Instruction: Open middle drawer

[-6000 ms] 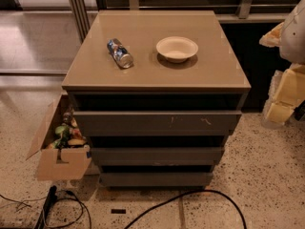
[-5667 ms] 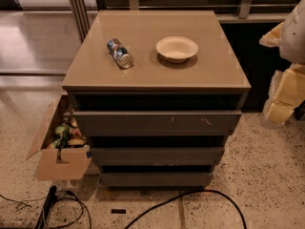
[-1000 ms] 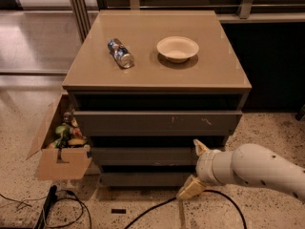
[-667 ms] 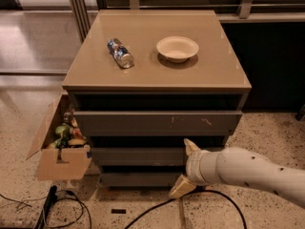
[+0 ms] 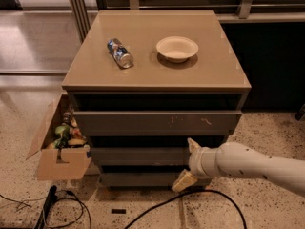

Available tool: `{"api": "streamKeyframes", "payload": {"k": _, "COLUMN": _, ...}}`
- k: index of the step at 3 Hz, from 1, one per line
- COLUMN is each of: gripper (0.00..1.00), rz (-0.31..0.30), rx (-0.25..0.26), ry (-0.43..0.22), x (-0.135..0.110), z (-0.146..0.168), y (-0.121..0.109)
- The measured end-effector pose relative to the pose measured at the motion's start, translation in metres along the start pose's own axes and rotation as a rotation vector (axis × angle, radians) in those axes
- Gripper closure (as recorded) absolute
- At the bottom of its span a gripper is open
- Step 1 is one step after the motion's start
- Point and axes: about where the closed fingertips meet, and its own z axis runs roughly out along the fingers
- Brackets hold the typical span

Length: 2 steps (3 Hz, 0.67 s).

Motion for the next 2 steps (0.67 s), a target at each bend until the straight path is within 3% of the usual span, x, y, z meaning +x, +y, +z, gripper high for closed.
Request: {"api": "streamKeyframes", "payload": {"k": 2, "gripper": 0.0, "rz": 0.123, "rx": -0.034, "ry": -0.056, "x": 0.034, "z": 0.028, "y": -0.041}}
